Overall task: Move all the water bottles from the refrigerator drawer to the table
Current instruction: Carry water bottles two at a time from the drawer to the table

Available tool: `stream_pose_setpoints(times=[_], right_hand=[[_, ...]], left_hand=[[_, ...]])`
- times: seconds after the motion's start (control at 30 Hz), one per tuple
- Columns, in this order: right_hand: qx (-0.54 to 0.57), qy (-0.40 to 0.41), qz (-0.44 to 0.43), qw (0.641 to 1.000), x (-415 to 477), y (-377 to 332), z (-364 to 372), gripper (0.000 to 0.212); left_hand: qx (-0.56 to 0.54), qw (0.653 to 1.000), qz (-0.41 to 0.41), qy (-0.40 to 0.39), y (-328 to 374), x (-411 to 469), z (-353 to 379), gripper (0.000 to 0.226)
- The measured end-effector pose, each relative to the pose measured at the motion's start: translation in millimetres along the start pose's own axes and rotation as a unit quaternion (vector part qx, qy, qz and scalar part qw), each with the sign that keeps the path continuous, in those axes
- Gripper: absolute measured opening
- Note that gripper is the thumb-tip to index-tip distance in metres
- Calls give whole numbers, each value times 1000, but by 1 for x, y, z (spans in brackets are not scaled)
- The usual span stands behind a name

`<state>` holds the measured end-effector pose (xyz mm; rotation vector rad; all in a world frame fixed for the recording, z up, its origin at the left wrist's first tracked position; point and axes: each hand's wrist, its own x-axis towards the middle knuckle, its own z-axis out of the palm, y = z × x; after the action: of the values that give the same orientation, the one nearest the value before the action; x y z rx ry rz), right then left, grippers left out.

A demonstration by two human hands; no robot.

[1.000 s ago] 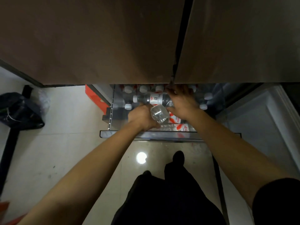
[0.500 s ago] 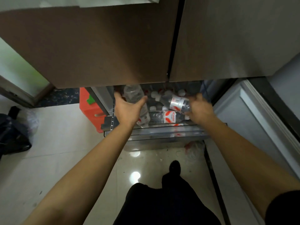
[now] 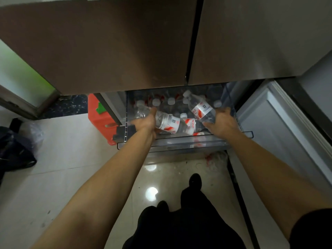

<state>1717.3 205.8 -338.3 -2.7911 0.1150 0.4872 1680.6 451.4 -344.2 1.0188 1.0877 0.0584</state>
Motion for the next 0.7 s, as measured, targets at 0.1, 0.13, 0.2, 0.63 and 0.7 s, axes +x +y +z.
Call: stream_pose_setpoints(times=[0.1,0.13,0.2,0.63,0.7], right_hand=[[6,-9,1,1000,1,3,2,72],[11,-11,0,1000,3,3,3,72],[23,-16,0,1000,5,4,5,72],[21,-36,-21,999,19,1,15,93],[-8,-41,-25,999,20,-3,15,93]], left_hand=[[142,988,-31,-47,-19,38,11,129],[199,978,-20,-63,-17,29,15,136],[329,940,38,-80,-6,-2,19,132],[804,476,321,-153,-13,-4,33,76],[797,475,344,-145,-13,-2,31,73]])
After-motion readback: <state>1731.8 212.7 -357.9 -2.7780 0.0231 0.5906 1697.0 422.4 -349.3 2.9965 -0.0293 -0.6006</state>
